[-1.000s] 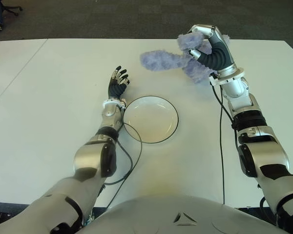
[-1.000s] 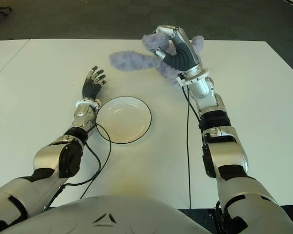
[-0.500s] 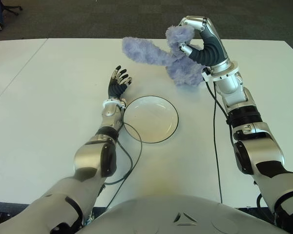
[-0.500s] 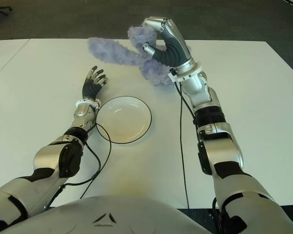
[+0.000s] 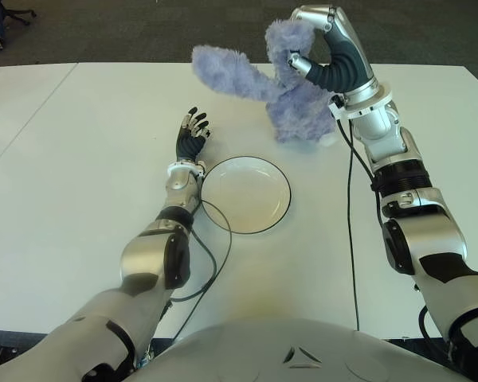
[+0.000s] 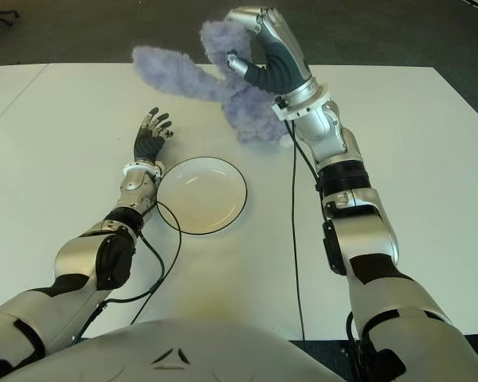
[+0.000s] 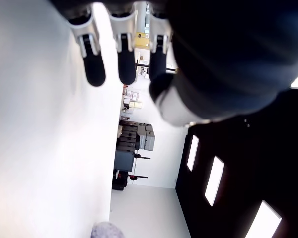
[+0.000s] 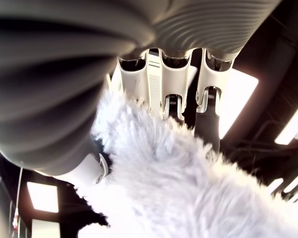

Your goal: Put the doll into the plate.

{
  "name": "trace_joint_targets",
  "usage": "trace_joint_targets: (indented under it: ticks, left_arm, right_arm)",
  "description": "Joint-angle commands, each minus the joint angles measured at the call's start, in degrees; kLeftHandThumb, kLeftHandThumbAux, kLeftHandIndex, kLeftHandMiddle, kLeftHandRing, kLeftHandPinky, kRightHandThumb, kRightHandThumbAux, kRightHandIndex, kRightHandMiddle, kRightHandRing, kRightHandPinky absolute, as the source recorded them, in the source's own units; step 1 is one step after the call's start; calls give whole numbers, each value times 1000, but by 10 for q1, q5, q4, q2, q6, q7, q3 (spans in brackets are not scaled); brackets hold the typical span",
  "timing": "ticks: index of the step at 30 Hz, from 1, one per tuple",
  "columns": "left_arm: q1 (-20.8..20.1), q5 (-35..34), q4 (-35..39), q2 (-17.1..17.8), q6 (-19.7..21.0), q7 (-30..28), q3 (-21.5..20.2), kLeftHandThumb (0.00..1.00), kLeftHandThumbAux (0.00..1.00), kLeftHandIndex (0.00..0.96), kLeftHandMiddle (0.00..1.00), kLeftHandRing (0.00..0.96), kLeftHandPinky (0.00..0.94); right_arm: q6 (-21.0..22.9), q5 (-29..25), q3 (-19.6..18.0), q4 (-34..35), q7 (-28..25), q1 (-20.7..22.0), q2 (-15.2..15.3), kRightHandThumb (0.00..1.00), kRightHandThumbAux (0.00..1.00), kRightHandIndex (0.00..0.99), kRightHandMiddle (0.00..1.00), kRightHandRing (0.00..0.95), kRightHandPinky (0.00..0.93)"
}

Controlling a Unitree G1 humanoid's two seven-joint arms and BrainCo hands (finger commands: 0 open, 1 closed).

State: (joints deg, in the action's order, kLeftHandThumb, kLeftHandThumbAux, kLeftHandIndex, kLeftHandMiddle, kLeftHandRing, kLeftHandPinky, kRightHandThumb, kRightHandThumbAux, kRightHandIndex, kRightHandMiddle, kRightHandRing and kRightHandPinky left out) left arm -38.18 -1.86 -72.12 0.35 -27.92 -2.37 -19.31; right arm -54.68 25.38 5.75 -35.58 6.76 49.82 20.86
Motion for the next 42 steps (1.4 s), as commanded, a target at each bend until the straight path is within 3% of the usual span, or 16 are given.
trace_joint_targets:
  ticks: [1, 14, 26, 30, 34, 42]
  left_arm:
    - [68, -5, -54, -15, 62, -1, -4, 661, 873, 117, 181, 170, 219]
    - [68, -1, -54, -15, 63, 2, -1, 715, 891, 121, 187, 174, 219]
    - [67, 1, -53, -14, 62, 2, 2, 707, 893, 111, 174, 168, 214]
    - [66, 0, -55, -11, 70, 2, 0, 664, 875, 115, 174, 171, 229]
    - [66, -1, -55, -11, 68, 1, -1, 686, 882, 119, 175, 168, 218]
    - [67, 1, -55, -12, 65, 2, 1, 661, 884, 119, 174, 167, 213]
  right_arm:
    - [-3, 11, 1, -14, 19, 19, 0, 706, 712, 439, 879, 875, 872]
    - [-31, 10, 6, -53, 37, 58, 3, 709, 711, 438, 879, 866, 859]
    - [17, -6, 4, -43, 12, 77, 5, 710, 711, 438, 883, 867, 857]
    - [45, -39, 3, -27, -33, 83, 5, 711, 711, 438, 885, 867, 875]
    - [58, -68, 1, -13, -63, 83, 4, 712, 710, 438, 882, 870, 867]
    - [75, -86, -2, 0, -83, 90, 1, 715, 709, 438, 876, 866, 867]
